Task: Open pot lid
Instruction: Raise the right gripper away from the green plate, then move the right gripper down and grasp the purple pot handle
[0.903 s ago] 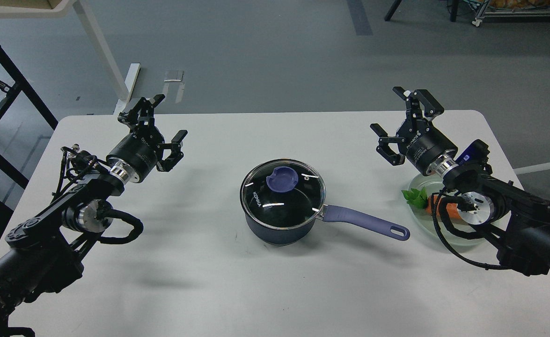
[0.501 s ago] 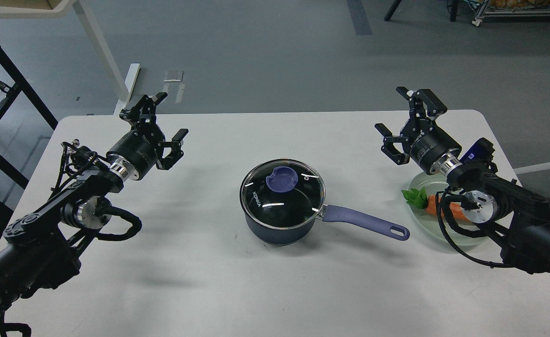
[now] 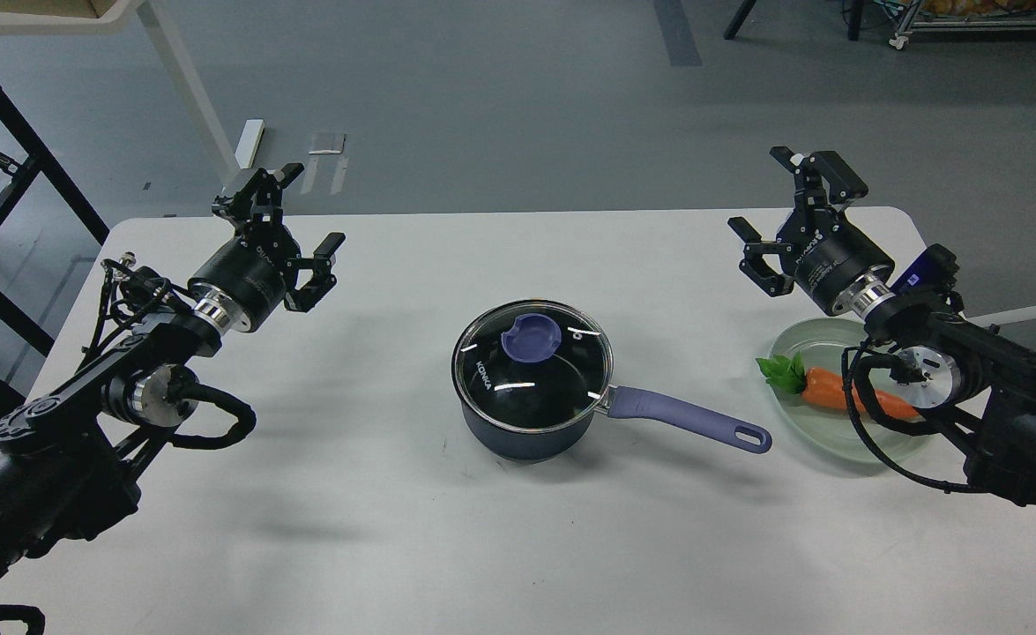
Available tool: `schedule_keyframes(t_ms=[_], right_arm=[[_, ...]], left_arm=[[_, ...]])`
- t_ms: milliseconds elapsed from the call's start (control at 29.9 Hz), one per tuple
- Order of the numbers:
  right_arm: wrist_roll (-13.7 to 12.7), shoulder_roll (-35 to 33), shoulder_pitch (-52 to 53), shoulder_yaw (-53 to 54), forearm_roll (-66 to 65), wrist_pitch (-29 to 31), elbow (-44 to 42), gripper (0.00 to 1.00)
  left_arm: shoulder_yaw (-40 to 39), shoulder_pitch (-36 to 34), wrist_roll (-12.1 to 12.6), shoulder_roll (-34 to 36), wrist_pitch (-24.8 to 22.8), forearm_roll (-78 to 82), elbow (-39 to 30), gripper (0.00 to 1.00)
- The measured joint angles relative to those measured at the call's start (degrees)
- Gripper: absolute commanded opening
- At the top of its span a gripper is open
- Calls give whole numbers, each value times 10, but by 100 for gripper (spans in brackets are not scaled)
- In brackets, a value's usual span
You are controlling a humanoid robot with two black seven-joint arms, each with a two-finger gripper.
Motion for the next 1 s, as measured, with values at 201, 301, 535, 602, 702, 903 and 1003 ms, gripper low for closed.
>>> schedule_keyframes(t_ms=[201, 301, 535, 602, 702, 903, 1003], right_arm=[[0, -43, 7, -1, -12, 3, 31, 99], [0, -86, 19, -2, -75, 1, 72, 99], [0, -214, 24, 5, -320, -55, 259, 99], [0, -246, 25, 5, -389, -79, 312, 99], [0, -281, 35, 2, -515, -96, 367, 99], [0, -310, 41, -8, -833, -114, 418, 99], [0, -311, 41, -31, -962, -134, 430, 99]], left_arm=[[1, 7, -15, -1, 6, 4, -30, 99], [1, 15, -18, -2, 8, 6, -49, 99], [1, 29, -18, -4, 32, 8, -86, 99], [1, 31, -18, -5, 39, 8, -96, 99], [1, 31, -18, -7, 43, 14, -101, 99], [1, 31, -18, -3, 43, 26, -102, 99], [1, 30, -18, 0, 43, 26, -102, 99]])
